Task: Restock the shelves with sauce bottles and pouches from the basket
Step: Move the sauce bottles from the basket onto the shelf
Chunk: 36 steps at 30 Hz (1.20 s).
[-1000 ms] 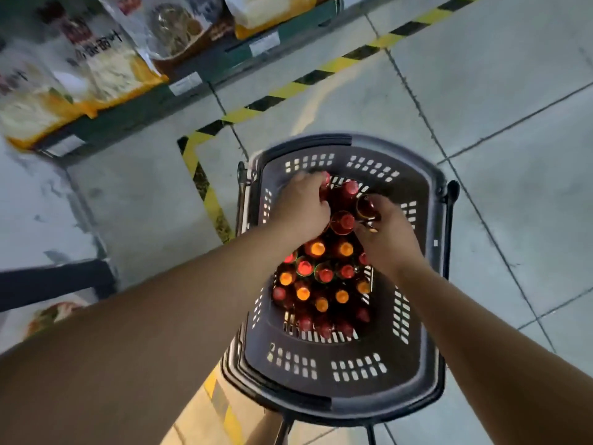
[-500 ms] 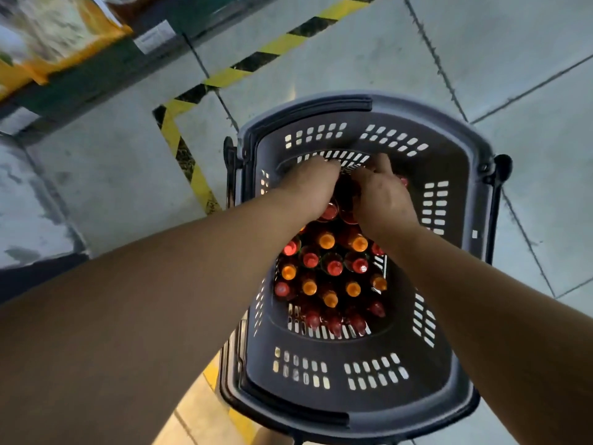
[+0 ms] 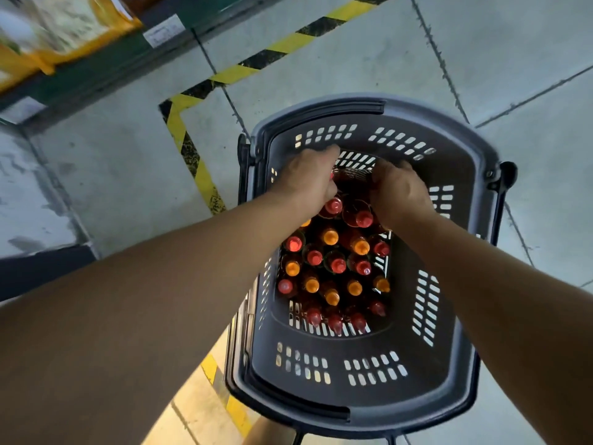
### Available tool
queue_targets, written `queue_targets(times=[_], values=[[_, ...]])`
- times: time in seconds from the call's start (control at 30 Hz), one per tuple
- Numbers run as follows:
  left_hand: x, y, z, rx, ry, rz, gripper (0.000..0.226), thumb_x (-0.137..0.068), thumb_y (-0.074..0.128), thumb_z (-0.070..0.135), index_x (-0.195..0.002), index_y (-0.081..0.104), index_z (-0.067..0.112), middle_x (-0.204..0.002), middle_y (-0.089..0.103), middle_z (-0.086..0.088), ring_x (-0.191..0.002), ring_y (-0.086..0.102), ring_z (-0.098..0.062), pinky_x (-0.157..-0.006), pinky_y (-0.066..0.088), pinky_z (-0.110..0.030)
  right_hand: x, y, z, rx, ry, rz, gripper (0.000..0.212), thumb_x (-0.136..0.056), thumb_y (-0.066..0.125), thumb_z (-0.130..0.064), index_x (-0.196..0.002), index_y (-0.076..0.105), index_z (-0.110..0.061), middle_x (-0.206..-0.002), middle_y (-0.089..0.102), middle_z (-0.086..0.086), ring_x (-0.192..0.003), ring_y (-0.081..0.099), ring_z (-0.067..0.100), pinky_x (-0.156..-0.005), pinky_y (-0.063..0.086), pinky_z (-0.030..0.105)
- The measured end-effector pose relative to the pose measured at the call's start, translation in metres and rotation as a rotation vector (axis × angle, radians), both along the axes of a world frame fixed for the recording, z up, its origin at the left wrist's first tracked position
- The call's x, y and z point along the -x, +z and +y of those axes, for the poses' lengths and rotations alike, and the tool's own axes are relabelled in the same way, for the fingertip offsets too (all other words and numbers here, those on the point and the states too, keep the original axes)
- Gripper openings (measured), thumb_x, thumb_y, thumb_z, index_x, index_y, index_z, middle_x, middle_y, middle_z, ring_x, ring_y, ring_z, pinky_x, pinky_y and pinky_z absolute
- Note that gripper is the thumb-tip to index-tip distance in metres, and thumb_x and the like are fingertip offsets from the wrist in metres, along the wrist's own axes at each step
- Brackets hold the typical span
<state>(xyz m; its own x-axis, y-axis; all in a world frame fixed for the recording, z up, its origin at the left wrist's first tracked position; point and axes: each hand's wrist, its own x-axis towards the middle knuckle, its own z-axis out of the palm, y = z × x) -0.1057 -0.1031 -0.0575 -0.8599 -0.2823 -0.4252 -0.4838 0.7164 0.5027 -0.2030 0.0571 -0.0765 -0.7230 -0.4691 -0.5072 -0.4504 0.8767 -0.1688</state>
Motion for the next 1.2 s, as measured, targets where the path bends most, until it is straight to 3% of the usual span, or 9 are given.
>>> queue_targets(times=[0.23,0.33,0.43,0.5,0.57,0.67,0.87,1.07,1.2], values=[[-0.037,0.076,-0.001,-0.104,0.17,0.178,0.019,-0.088,0.071,0.017,-0.096,0.054,0.015,-0.077,0.06,-0.001,-0.067,0.056,-0.019,-0.054,0.035,-0.031,-0.027,0.093,0.025,0.315,-0.225,-0.063,0.023,-0.087,0.068,-0.019,-0.107,0.062,-0.029,-0.101,0.049,-0.007,-0.079,0.053,0.006,-0.059,0.038,0.019],[-0.067,0.125,0.003,-0.133,0.3,0.222,0.021,-0.085,0.073,0.021,-0.091,0.053,0.023,-0.073,0.06,0.006,-0.064,0.058,-0.011,-0.051,0.04,-0.028,-0.042,0.158,0.049,0.412,-0.362,-0.124,0.022,-0.083,0.068,-0.02,-0.1,0.063,-0.034,-0.104,0.057,-0.01,-0.087,0.06,0.003,-0.068,0.048,0.025],[-0.111,0.179,0.01,-0.231,0.435,0.208,0.023,-0.085,0.076,0.027,-0.096,0.056,0.032,-0.076,0.065,0.009,-0.063,0.065,-0.008,-0.047,0.05,-0.023,-0.06,0.225,0.078,0.433,-0.472,-0.157,0.019,-0.081,0.071,-0.027,-0.098,0.063,-0.033,-0.098,0.067,-0.004,-0.081,0.069,0.016,-0.066,0.057,0.038],[-0.143,0.217,0.016,-0.272,0.489,0.186,0.025,-0.085,0.078,0.028,-0.098,0.058,0.035,-0.082,0.066,0.012,-0.064,0.067,-0.007,-0.045,0.052,-0.022,-0.074,0.265,0.101,0.424,-0.505,-0.135,0.023,-0.082,0.072,-0.02,-0.097,0.061,-0.033,-0.089,0.068,-0.004,-0.072,0.069,0.017,-0.059,0.055,0.036],[-0.175,0.256,0.023,-0.253,0.522,0.143,0.025,-0.082,0.075,0.033,-0.101,0.058,0.035,-0.082,0.067,0.012,-0.066,0.066,-0.008,-0.048,0.052,-0.027,-0.091,0.304,0.124,0.417,-0.515,-0.118,0.03,-0.081,0.076,-0.016,-0.101,0.062,-0.032,-0.084,0.069,-0.004,-0.061,0.065,0.01,-0.049,0.046,0.021],[-0.212,0.315,0.038,-0.221,0.591,0.068,0.028,-0.08,0.07,0.042,-0.105,0.059,0.035,-0.081,0.067,0.014,-0.064,0.064,-0.007,-0.049,0.049,-0.027,-0.11,0.357,0.158,0.426,-0.502,-0.159,0.037,-0.078,0.08,-0.011,-0.105,0.063,-0.03,-0.081,0.071,-0.001,-0.059,0.065,0.009,-0.049,0.042,0.012],[-0.258,0.43,0.114,-0.102,0.698,0.0,0.033,-0.079,0.081,0.03,-0.103,0.063,0.044,-0.089,0.07,0.025,-0.071,0.067,-0.001,-0.054,0.053,-0.023,-0.126,0.439,0.215,0.494,-0.368,-0.211,0.046,-0.07,0.084,0.001,-0.099,0.065,-0.029,-0.081,0.07,-0.002,-0.058,0.067,0.009,-0.053,0.043,0.011],[-0.3,0.52,0.231,-0.045,0.95,0.135,0.037,-0.077,0.081,0.008,-0.097,0.067,0.035,-0.076,0.07,0.013,-0.058,0.062,-0.013,-0.055,0.051,-0.027,-0.12,0.513,0.274,0.551,-0.101,-0.254,0.049,-0.065,0.085,0.0,-0.095,0.065,-0.032,-0.083,0.067,-0.005,-0.064,0.066,0.016,-0.061,0.053,0.033],[-0.333,0.562,0.307,-0.035,1.107,0.217,0.038,-0.077,0.081,0.004,-0.094,0.067,0.035,-0.07,0.068,0.01,-0.053,0.056,-0.009,-0.052,0.043,-0.018,-0.121,0.562,0.307,0.585,0.061,-0.207,0.05,-0.056,0.088,0.001,-0.083,0.067,-0.034,-0.081,0.065,-0.009,-0.064,0.063,0.008,-0.061,0.045,0.013]])
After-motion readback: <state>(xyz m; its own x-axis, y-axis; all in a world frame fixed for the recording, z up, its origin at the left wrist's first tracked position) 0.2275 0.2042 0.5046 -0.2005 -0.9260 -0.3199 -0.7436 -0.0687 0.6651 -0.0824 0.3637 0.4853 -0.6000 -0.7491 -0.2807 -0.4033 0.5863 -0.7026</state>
